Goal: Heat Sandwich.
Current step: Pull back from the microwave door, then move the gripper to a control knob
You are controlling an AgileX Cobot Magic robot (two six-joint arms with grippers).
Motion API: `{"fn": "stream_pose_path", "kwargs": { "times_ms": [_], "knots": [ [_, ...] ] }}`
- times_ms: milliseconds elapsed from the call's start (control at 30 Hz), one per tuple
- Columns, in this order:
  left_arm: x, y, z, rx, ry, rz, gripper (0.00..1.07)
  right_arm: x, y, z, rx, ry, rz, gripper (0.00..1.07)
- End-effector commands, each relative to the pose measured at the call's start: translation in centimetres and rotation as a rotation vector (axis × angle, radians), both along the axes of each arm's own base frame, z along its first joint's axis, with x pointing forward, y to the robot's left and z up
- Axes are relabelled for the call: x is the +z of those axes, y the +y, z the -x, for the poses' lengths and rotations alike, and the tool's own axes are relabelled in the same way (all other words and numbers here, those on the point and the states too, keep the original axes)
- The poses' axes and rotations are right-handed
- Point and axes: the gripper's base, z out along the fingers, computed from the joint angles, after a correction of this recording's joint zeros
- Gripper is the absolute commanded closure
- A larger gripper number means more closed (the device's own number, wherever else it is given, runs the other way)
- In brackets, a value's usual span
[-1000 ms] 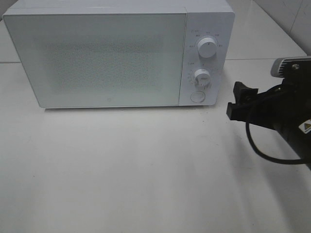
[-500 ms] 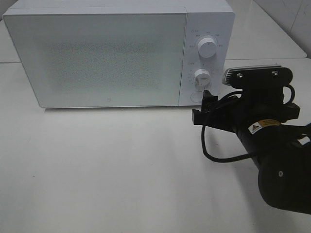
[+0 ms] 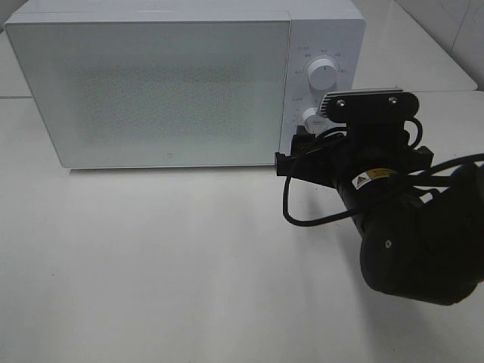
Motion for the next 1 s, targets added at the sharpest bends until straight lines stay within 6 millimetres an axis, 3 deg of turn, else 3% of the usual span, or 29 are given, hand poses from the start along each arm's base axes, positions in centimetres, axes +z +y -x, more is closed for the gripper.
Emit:
{"fn": "stream_pose_path", "kwargs": {
  "times_ms": [33,733,1000],
  "knots": [
    [0.1,-0.1,0.3,-0.007,-0.035,0.006,0.09,0.0,0.1,-0.9,0.008,-0.021,0.016,0.29],
    [0.1,-0.1,0.3,-0.007,-0.035,0.006,0.09,-2.0,0.7,-6.6,0.013,0.005,-0.024,0.31],
    [0.1,-0.1,0.3,-0.007,-0.035,0.006,0.09,-1.9,0.8,-7.2,0.014,0.000,-0.029,0.31]
  ]
}}
